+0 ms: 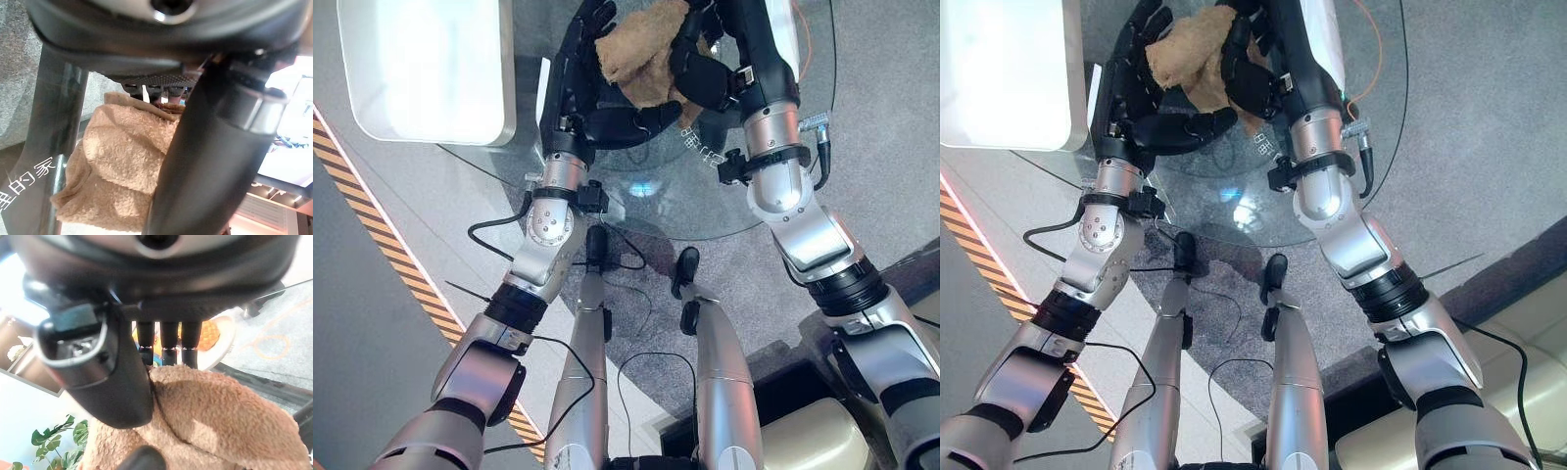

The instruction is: Wipe the table with a cloth and put it in the basket.

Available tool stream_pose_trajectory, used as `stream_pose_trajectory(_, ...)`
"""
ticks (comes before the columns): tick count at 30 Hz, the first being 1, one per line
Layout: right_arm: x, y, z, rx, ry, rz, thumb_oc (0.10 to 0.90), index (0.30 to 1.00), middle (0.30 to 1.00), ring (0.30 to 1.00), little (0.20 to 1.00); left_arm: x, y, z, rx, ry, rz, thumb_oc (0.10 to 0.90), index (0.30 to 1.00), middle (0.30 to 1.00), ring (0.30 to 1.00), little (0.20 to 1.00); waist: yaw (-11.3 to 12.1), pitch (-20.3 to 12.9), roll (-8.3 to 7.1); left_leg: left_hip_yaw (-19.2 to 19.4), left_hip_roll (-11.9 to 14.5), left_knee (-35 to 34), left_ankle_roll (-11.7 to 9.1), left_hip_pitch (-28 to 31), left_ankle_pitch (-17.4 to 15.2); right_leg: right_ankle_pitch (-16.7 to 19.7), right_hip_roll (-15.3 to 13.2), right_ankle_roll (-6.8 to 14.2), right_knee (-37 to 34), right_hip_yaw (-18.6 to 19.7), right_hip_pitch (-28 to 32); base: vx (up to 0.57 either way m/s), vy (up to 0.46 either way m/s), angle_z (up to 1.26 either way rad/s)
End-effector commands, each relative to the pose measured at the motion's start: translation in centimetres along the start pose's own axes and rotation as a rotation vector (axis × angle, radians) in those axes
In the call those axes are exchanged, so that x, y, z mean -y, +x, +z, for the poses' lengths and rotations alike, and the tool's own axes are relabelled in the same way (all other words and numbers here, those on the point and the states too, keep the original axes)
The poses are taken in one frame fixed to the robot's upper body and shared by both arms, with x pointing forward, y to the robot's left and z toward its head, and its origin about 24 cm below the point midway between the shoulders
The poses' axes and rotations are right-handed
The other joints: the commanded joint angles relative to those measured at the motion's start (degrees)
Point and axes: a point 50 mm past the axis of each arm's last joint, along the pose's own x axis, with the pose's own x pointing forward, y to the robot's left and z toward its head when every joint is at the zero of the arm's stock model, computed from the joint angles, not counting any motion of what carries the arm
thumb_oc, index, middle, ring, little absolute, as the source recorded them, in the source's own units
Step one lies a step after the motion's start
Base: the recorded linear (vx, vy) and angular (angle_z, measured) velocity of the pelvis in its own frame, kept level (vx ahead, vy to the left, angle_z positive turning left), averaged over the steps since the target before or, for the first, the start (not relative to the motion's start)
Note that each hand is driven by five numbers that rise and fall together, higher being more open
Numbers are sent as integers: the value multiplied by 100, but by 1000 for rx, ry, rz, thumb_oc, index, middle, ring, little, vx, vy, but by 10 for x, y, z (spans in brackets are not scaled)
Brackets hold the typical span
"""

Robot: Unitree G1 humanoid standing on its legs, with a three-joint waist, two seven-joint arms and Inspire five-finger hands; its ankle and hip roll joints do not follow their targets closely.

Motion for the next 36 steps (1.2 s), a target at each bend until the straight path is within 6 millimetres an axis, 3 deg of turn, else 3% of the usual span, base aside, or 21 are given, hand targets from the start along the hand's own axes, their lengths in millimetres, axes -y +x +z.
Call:
stream_pose_trajectory(1,42,17,124,569,106,-173,100,300,300,300,200,33,27,53,264,39,-143,800,900,900,900,900,36,-145,-154,465,-356,398,456,382,-610,1022,395,294,-1537,309,668,0,0,0)
stream_pose_trajectory(14,40,17,130,589,110,-159,100,300,300,300,200,35,29,54,272,81,-147,800,900,900,900,900,40,-145,-163,458,-350,389,449,430,-643,987,410,291,-1542,318,716,0,0,0)
stream_pose_trajectory(32,30,18,134,587,100,-112,100,300,300,300,200,47,28,51,251,-21,-185,800,900,900,900,900,34,-145,-172,466,-348,387,441,418,-636,992,413,297,-1544,325,704,0,0,0)
stream_pose_trajectory(33,30,18,134,587,101,-110,100,300,300,300,200,47,28,52,257,-19,-192,698,813,813,813,798,30,-145,-173,468,-345,388,441,421,-636,987,415,297,-1540,329,708,0,0,0)
stream_pose_trajectory(34,31,18,134,588,101,-109,100,300,300,300,200,48,28,53,262,-16,-196,100,300,300,300,200,31,-145,-174,466,-345,393,440,413,-635,989,413,296,-1543,330,705,0,0,0)
stream_pose_trajectory(36,30,18,135,588,102,-107,100,300,300,300,200,50,29,53,265,-6,-205,100,300,300,300,200,26,-145,-175,465,-344,381,442,411,-633,990,415,297,-1550,331,701,0,0,0)
